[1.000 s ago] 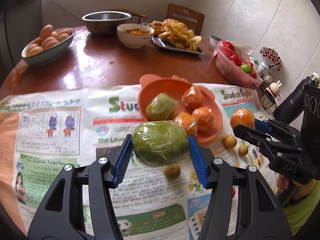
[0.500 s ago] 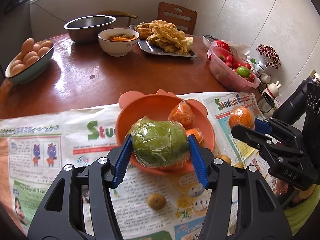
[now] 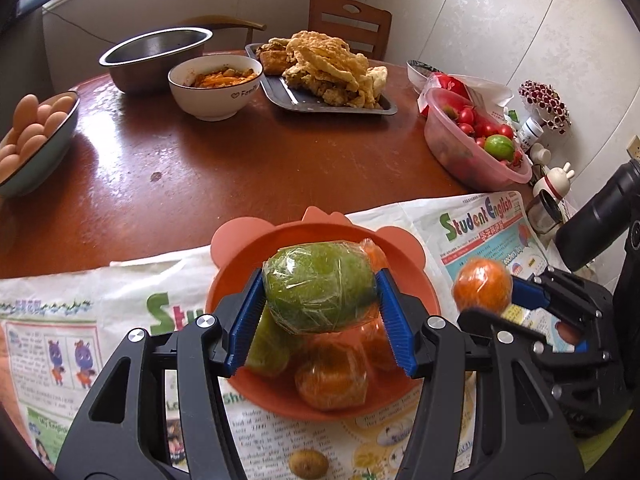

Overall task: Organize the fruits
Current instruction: 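Lift both held fruits and carry them over the orange bowl, then open the right tool over the bowl while the left tool releases the green fruit, then withdraw both open tools from the bowl back over the newspaper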

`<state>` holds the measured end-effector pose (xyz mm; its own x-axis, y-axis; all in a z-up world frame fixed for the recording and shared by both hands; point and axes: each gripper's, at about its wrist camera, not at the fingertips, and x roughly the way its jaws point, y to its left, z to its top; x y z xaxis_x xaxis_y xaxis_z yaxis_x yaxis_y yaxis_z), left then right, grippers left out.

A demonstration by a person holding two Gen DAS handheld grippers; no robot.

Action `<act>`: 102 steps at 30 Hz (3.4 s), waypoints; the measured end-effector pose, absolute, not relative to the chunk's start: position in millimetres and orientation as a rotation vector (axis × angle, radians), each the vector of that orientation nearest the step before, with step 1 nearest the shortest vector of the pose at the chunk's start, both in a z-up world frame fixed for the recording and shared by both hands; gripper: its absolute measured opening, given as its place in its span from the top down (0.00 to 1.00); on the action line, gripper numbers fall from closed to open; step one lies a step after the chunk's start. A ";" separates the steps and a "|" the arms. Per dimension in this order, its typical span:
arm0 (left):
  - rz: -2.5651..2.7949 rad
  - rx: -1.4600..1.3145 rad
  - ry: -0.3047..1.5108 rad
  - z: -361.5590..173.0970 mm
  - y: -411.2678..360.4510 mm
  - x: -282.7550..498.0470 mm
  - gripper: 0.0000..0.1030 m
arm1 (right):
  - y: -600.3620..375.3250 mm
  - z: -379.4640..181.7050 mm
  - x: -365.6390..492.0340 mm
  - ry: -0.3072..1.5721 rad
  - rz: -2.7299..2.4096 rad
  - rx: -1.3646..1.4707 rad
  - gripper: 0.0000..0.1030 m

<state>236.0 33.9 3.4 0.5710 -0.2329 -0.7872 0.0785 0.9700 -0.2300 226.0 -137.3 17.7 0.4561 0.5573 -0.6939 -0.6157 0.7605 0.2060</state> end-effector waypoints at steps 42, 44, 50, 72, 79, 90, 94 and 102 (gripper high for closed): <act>-0.186 -0.207 0.997 -24.6 41.2 263.5 0.53 | -122.7 -4.5 241.2 0.872 0.702 -0.104 0.46; -0.185 -0.206 0.998 -24.0 41.4 263.4 0.52 | -123.2 -4.0 239.1 0.869 0.701 -0.109 0.44; -0.186 -0.206 0.988 -19.1 42.4 262.7 0.51 | -124.8 -1.7 236.8 0.868 0.700 -0.107 0.39; -0.165 -0.181 0.905 18.2 41.2 228.0 0.30 | -148.2 18.7 226.1 0.818 0.655 -0.083 0.23; -0.144 -0.167 0.883 26.4 41.0 215.2 0.22 | -151.9 25.4 219.7 0.800 0.641 -0.080 0.14; -0.126 -0.169 0.856 37.5 42.0 192.9 0.14 | -164.2 40.6 206.9 0.766 0.624 -0.072 0.10; -0.129 -0.165 0.848 42.5 39.4 184.5 0.13 | -165.3 45.0 199.9 0.759 0.630 -0.081 0.09; -0.123 -0.150 0.832 50.3 34.8 169.8 0.10 | -169.7 50.4 186.4 0.748 0.630 -0.083 0.09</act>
<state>169.8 34.8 50.3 0.6672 -0.1669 -0.7259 0.0498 0.9824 -0.1801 186.4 -169.7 50.4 0.5588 0.5049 -0.6579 -0.5625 0.8137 0.1467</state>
